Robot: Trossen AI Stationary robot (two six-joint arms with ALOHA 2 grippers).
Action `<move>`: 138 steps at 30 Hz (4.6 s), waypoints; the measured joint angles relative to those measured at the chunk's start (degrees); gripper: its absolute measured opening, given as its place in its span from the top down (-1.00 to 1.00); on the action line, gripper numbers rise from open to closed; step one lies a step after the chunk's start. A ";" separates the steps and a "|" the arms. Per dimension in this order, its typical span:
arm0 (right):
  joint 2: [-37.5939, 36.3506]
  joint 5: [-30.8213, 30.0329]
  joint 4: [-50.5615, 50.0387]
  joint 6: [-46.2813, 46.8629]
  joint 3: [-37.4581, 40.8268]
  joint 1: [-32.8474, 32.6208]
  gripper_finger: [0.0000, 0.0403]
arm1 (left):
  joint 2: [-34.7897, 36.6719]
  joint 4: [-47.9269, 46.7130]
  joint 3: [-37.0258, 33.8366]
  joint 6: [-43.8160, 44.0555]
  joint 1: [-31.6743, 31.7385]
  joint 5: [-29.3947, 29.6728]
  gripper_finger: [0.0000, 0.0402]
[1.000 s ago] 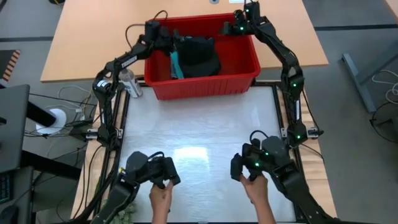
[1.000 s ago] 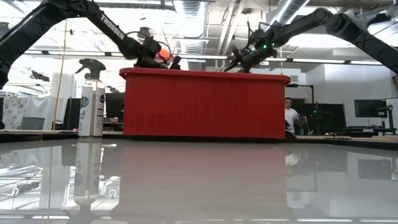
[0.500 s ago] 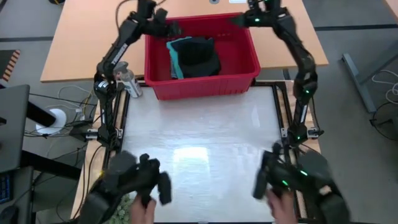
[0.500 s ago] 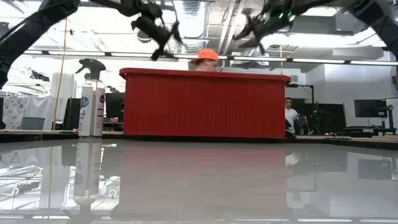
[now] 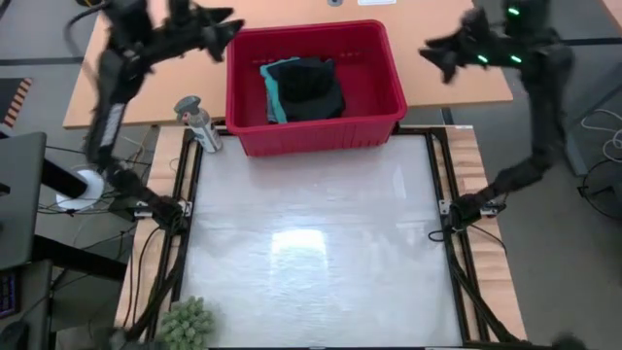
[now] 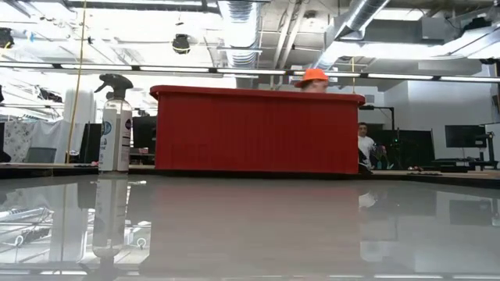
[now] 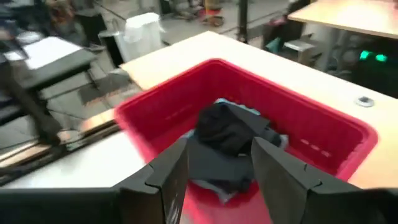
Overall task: Fold Laundry from Bin
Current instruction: Return to Home Position
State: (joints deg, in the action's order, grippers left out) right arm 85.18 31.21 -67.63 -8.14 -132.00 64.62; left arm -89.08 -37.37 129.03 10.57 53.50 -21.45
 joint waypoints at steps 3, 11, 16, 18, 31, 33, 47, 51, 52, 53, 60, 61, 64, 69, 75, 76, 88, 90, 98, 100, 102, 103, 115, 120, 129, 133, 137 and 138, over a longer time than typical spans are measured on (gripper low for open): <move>-5.15 7.83 -6.94 -6.33 0.00 -0.12 0.00 | 5.17 -3.10 0.02 -4.95 -3.52 5.98 -0.30; -15.53 25.85 -10.87 -5.74 6.51 -0.17 0.00 | 14.44 -12.12 -0.20 -7.98 -12.63 9.31 -0.30; -23.90 31.03 3.39 3.05 20.53 -1.56 0.00 | 21.48 -10.07 -4.45 -5.49 -18.25 8.49 -0.30; -27.59 30.41 13.22 8.94 28.88 -4.14 0.00 | 24.42 -10.80 -7.93 -7.23 -20.44 6.54 -0.30; -41.75 4.99 76.83 33.85 80.06 -39.87 0.00 | 46.97 20.56 -58.57 5.92 -28.64 2.53 -0.30; -44.27 -0.48 77.21 33.10 83.96 -43.49 0.00 | 51.79 27.35 -67.85 7.38 -29.63 4.14 -0.30; -67.53 -14.92 80.54 28.62 104.32 -52.38 0.00 | 79.91 42.51 -100.94 15.26 -31.48 8.79 -0.30; -71.31 -14.95 80.59 28.20 108.80 -53.87 0.00 | 83.35 40.78 -104.09 12.93 -31.48 10.11 -0.30; -72.12 -15.16 80.88 28.20 110.08 -54.21 0.00 | 83.79 40.04 -104.69 12.43 -31.48 10.50 -0.30; -72.89 -15.93 81.14 28.19 111.38 -54.54 0.00 | 84.06 39.68 -105.26 12.12 -31.47 10.78 -0.30; -76.13 -19.26 84.82 26.64 120.15 -57.03 0.00 | 84.38 41.78 -113.22 12.40 -31.48 10.15 -0.30; -76.52 -19.45 86.13 26.64 121.33 -57.32 0.00 | 84.39 42.60 -114.49 12.87 -31.48 10.16 -0.30; -77.54 -19.55 89.81 26.63 124.29 -58.05 0.00 | 84.35 46.43 -117.91 14.89 -32.00 10.13 -0.30; -78.22 -19.51 91.75 25.76 127.24 -59.44 0.00 | 84.37 51.63 -122.75 15.01 -35.63 12.53 -0.30; -78.21 -19.46 92.73 21.77 129.09 -60.87 0.00 | 84.37 56.89 -127.76 11.81 -44.03 22.07 -0.30; -78.17 -19.44 93.06 21.32 129.49 -60.94 0.00 | 84.36 57.39 -128.31 11.21 -45.58 23.83 -0.30; -78.17 -19.53 83.44 17.81 131.54 -60.35 0.00 | 84.33 51.88 -128.43 9.00 -55.28 34.18 -0.30; -78.15 -19.51 81.74 18.95 131.54 -60.37 0.00 | 84.37 51.03 -128.45 11.47 -55.37 34.15 -0.30; -78.09 -19.42 74.92 20.11 131.58 -60.41 0.00 | 84.35 44.54 -128.48 16.56 -55.35 33.88 -0.30; -78.09 -19.38 73.23 20.13 131.60 -60.41 0.00 | 84.36 42.00 -128.48 16.61 -55.33 33.87 -0.30; -78.07 -19.38 71.51 20.13 131.60 -60.41 0.00 | 84.10 40.43 -128.47 16.70 -55.33 33.70 -0.30; -78.06 -19.38 71.21 20.14 131.60 -60.41 0.00 | 83.78 40.55 -128.40 16.68 -55.33 33.57 -0.30; -78.06 -19.38 70.83 20.17 131.67 -60.41 0.00 | 83.71 39.41 -128.17 16.69 -55.33 33.29 -0.30; -78.06 -19.38 70.66 20.28 131.67 -60.41 0.00 | 83.71 39.28 -128.13 16.69 -55.30 33.31 -0.30; -78.06 -19.37 70.57 20.26 131.71 -60.41 0.00 | 83.71 39.22 -128.08 16.69 -55.30 33.35 -0.30; -78.06 -19.35 70.53 20.24 131.71 -60.41 0.00 | 83.71 39.20 -128.08 16.69 -55.30 33.40 -0.30; -78.06 -19.35 70.51 20.20 131.71 -60.41 0.00 | 83.71 39.20 -128.06 16.67 -55.28 33.40 -0.30; -78.06 -19.35 70.51 20.20 131.71 -60.41 0.00 | 83.71 39.20 -128.06 16.67 -55.28 33.38 -0.30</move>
State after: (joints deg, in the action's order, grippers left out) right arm 7.11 11.86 2.87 12.06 -0.30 4.21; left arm -5.37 1.83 0.97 27.24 -1.78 11.93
